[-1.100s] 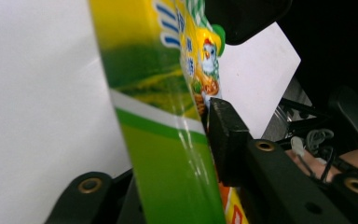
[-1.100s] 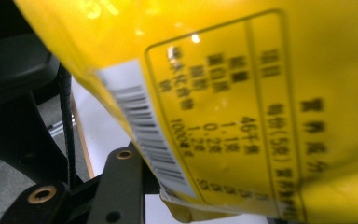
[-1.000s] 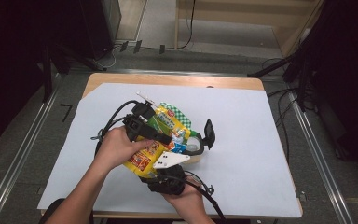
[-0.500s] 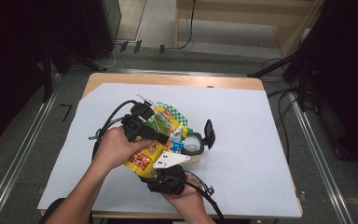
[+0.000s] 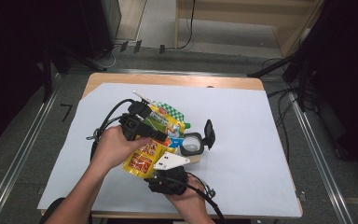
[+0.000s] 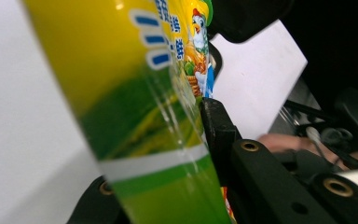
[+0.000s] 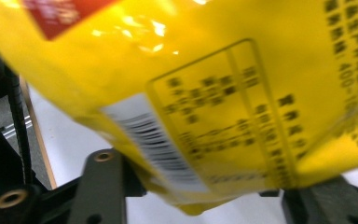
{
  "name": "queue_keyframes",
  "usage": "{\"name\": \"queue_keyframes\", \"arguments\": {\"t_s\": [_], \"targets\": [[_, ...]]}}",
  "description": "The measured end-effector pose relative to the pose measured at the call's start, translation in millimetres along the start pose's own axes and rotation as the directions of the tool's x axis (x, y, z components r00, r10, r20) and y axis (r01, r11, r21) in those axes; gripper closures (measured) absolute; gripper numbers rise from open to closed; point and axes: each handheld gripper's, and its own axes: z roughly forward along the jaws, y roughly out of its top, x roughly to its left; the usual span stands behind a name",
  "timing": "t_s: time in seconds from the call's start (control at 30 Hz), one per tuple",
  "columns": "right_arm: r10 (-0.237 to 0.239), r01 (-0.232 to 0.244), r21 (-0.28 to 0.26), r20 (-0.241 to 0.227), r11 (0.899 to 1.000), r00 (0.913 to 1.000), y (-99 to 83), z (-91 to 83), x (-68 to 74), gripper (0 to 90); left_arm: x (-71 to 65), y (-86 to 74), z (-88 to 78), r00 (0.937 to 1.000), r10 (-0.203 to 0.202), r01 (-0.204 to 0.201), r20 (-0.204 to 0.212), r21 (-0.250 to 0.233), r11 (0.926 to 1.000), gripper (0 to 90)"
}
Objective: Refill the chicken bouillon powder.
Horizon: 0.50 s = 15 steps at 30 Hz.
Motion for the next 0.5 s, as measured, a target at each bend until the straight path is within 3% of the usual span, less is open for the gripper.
{"name": "queue_keyframes", "arguments": {"t_s": [0.13, 0.17, 0.33, 0.4, 0.5], "targets": [[0.044, -0.045, -0.012, -0.053, 0.999, 0.9976, 1.7, -1.9, -3.8, 56.1, -3.4, 2.0, 3.8, 0.9991, 0.032, -0.033, -0.029, -0.013, 0.9994, 85.6], [0.075, -0.078, -0.026, -0.099, 0.997, 0.9923, 3.5, -3.6, -5.1, 57.0, -4.9, 3.8, 5.9, 0.9991, 0.036, -0.036, -0.023, -0.016, 0.9992, 83.6], [0.094, -0.098, -0.027, -0.128, 0.995, 0.9874, 4.9, -5.2, -7.7, 57.2, -6.6, 7.9, 7.0, 0.9990, 0.040, -0.040, -0.017, -0.001, 0.9992, 78.6], [0.129, -0.135, -0.023, -0.165, 0.991, 0.9778, 5.1, -5.2, -9.7, 57.7, -8.6, 13.5, 10.0, 0.9983, 0.055, -0.054, -0.020, 0.037, 0.9978, 75.6], [0.138, -0.146, -0.030, -0.178, 0.989, 0.9743, 4.9, -4.8, -10.0, 58.0, -11.0, 17.1, 10.6, 0.9971, 0.072, -0.070, -0.024, 0.048, 0.9964, 76.3]]}}
